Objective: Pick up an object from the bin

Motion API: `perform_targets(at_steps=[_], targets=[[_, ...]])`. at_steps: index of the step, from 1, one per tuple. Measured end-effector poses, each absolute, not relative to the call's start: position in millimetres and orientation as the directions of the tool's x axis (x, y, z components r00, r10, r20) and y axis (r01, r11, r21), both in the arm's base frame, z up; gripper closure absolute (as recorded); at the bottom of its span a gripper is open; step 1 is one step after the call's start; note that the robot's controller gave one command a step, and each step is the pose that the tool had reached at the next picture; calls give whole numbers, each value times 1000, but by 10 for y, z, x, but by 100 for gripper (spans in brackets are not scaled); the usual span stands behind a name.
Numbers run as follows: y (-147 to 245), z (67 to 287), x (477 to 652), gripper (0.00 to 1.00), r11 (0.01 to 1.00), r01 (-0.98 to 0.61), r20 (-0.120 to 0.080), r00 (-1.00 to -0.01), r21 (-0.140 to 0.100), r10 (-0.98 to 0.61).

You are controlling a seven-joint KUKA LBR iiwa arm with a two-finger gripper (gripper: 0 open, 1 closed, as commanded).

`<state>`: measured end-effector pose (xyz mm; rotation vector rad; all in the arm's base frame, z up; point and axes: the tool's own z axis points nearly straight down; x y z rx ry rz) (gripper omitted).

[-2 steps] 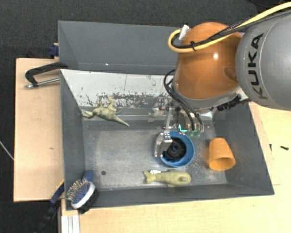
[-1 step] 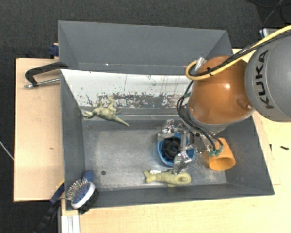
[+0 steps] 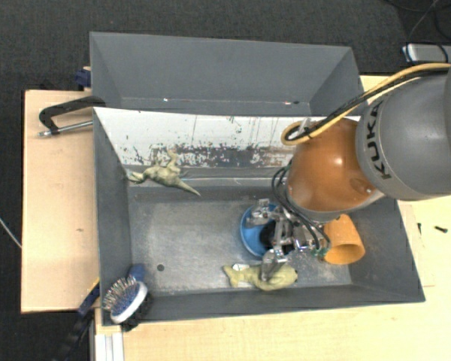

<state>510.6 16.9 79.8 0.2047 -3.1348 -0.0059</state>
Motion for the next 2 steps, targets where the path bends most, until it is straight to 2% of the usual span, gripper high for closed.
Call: perform_targets(at_steps=[1, 2], targets=[[151, 829, 5106, 100, 991, -133, -1, -991, 0, -133], [547, 2254, 5059, 100, 956, -292, -13, -956, -1, -292]])
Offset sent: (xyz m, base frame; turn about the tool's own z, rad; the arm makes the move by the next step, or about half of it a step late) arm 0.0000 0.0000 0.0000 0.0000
